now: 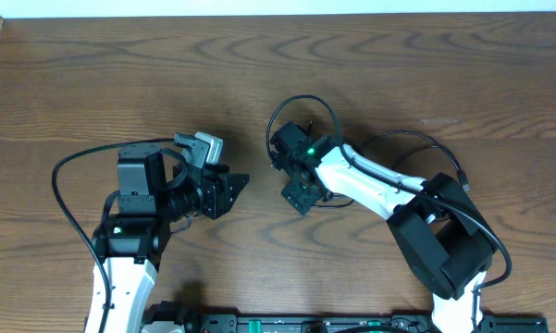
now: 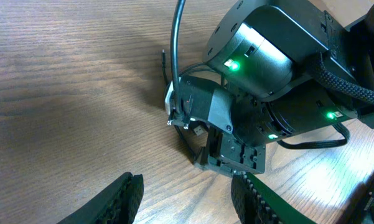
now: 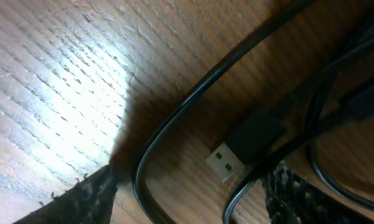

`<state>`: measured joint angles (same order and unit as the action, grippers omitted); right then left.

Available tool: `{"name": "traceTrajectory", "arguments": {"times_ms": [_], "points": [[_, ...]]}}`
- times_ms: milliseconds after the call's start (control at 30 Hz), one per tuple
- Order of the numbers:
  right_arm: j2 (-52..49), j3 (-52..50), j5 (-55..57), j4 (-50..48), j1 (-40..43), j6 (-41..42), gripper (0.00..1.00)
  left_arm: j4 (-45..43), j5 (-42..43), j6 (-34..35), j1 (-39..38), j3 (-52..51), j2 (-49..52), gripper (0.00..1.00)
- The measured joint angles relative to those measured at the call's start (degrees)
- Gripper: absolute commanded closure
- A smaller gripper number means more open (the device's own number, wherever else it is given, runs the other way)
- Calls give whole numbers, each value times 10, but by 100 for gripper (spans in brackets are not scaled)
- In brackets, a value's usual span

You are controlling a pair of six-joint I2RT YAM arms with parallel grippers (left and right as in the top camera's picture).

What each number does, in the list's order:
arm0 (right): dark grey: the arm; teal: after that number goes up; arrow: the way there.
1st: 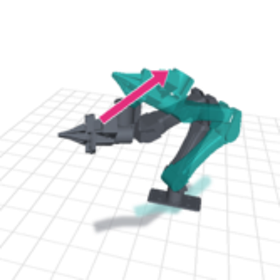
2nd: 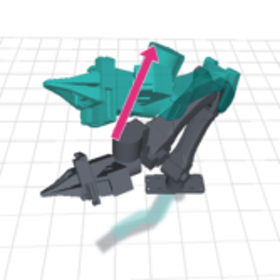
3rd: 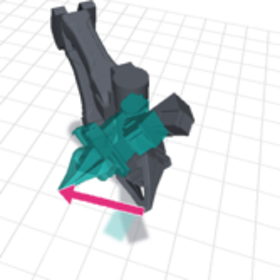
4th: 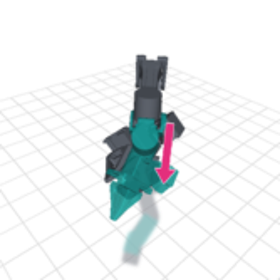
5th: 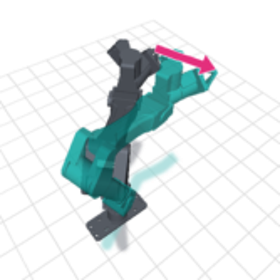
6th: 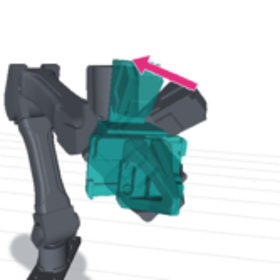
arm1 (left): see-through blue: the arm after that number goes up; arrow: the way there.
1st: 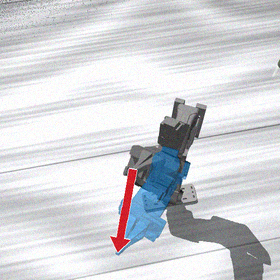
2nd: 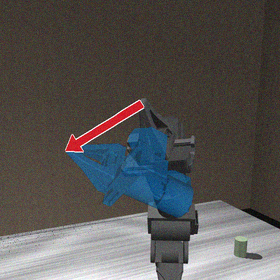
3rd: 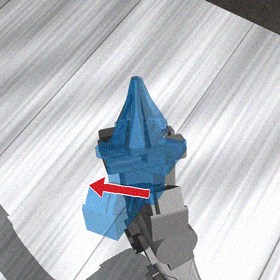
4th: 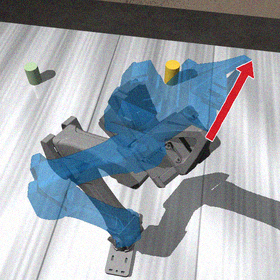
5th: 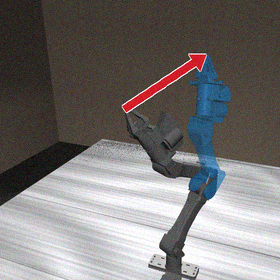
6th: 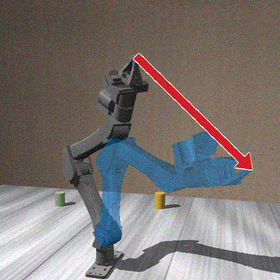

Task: Untangle cables

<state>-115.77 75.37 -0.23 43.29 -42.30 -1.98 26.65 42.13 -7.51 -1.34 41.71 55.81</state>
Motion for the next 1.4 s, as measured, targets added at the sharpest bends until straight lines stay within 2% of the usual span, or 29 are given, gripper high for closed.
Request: {"name": "traceTrajectory", "arguments": {"times_ms": [67,100,133,500,733,867,1100,1400], "points": [[0,0,0,1,0,-1,49,0,0,0,0,0,0,49],[0,0,-1,2,0,-2,77,0,0,1,0,0,0,48],[0,0,-1,2,0,-1,98,0,0,1,0,0,0,49],[-3,11,-33,39,-2,27,99,4,0,2,0,0,0,49],[5,11,-4,81,-4,55,99,4,0,2,0,0,0,49],[50,1,14,84,7,62,99,5,0,2,0,0,0,49],[197,2,25,87,64,65,99,5,0,2,0,0,0,49],[230,2,29,94,140,65,99,5,0,2,0,0,0,49]]}}
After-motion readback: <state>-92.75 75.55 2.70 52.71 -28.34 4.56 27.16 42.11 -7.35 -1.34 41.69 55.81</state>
